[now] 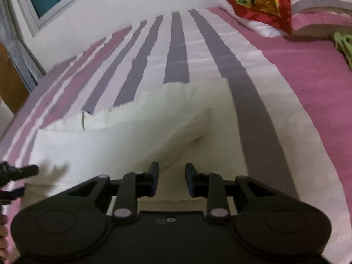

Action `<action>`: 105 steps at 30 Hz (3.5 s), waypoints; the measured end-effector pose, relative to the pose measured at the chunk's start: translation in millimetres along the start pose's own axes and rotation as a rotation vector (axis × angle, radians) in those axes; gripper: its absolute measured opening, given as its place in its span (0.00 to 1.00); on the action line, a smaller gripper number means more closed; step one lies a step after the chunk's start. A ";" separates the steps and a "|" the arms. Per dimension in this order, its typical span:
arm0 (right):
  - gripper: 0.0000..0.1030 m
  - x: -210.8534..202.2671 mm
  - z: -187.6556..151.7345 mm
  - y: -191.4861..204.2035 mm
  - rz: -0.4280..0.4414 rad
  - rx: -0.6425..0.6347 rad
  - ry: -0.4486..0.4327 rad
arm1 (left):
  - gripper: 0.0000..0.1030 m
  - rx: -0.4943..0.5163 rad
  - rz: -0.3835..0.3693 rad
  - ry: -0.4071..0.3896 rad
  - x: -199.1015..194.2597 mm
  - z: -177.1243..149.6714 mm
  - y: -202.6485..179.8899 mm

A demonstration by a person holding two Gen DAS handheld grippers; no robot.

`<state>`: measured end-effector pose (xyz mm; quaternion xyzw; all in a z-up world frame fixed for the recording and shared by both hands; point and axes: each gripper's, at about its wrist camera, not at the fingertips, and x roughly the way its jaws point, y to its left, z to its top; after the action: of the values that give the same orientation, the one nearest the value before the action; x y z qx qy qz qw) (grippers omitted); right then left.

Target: Fold small clothes

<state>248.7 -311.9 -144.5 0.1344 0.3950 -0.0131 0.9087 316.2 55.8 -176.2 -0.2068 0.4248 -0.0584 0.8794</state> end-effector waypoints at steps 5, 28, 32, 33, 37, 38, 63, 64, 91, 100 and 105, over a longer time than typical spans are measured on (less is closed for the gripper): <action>0.26 16.7 15.6 12.9 -0.040 -0.011 -0.040 | 0.94 -0.003 -0.004 0.005 0.8 0.9 0.9; 0.05 -23.0 5.7 -25.3 -0.067 0.065 -0.048 | 0.94 0.014 -0.002 0.012 0.6 -3.7 0.7; 0.21 -33.3 4.6 -35.6 -0.055 0.120 -0.086 | 0.94 0.006 -0.010 -0.010 -6.1 -1.8 -2.7; 0.23 -37.2 7.6 -32.9 -0.042 0.118 -0.117 | 0.94 0.007 -0.009 -0.011 -6.1 -0.9 -4.1; 0.22 -22.9 25.2 -6.9 -0.080 -0.004 -0.127 | 0.94 0.000 0.005 0.003 -1.7 0.3 -7.9; 0.25 -17.3 27.1 -8.6 -0.095 0.014 -0.116 | 0.94 -0.001 0.003 0.004 -1.4 -0.5 -7.4; 0.19 -9.2 28.2 20.5 -0.075 -0.153 -0.114 | 0.94 0.067 0.033 0.013 4.4 -4.2 -21.2; 0.17 -1.7 27.3 25.7 -0.066 -0.167 -0.087 | 0.94 0.073 0.047 0.023 8.8 -5.5 -20.9; 0.43 -58.9 -17.1 31.4 -0.030 -0.139 -0.061 | 0.94 0.202 0.078 0.044 -59.0 -51.5 -35.9; 0.46 -116.1 -77.4 38.2 0.015 -0.153 -0.004 | 0.94 0.255 0.099 0.053 -126.6 -99.7 -36.9; 0.53 -151.6 -103.6 37.5 0.034 -0.139 -0.004 | 0.94 0.299 0.097 0.029 -162.5 -124.0 -38.6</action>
<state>75.3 -261.8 -93.9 0.0777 0.3909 0.0297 0.9167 120.6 27.1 -111.3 -0.0521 0.4338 -0.0813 0.8958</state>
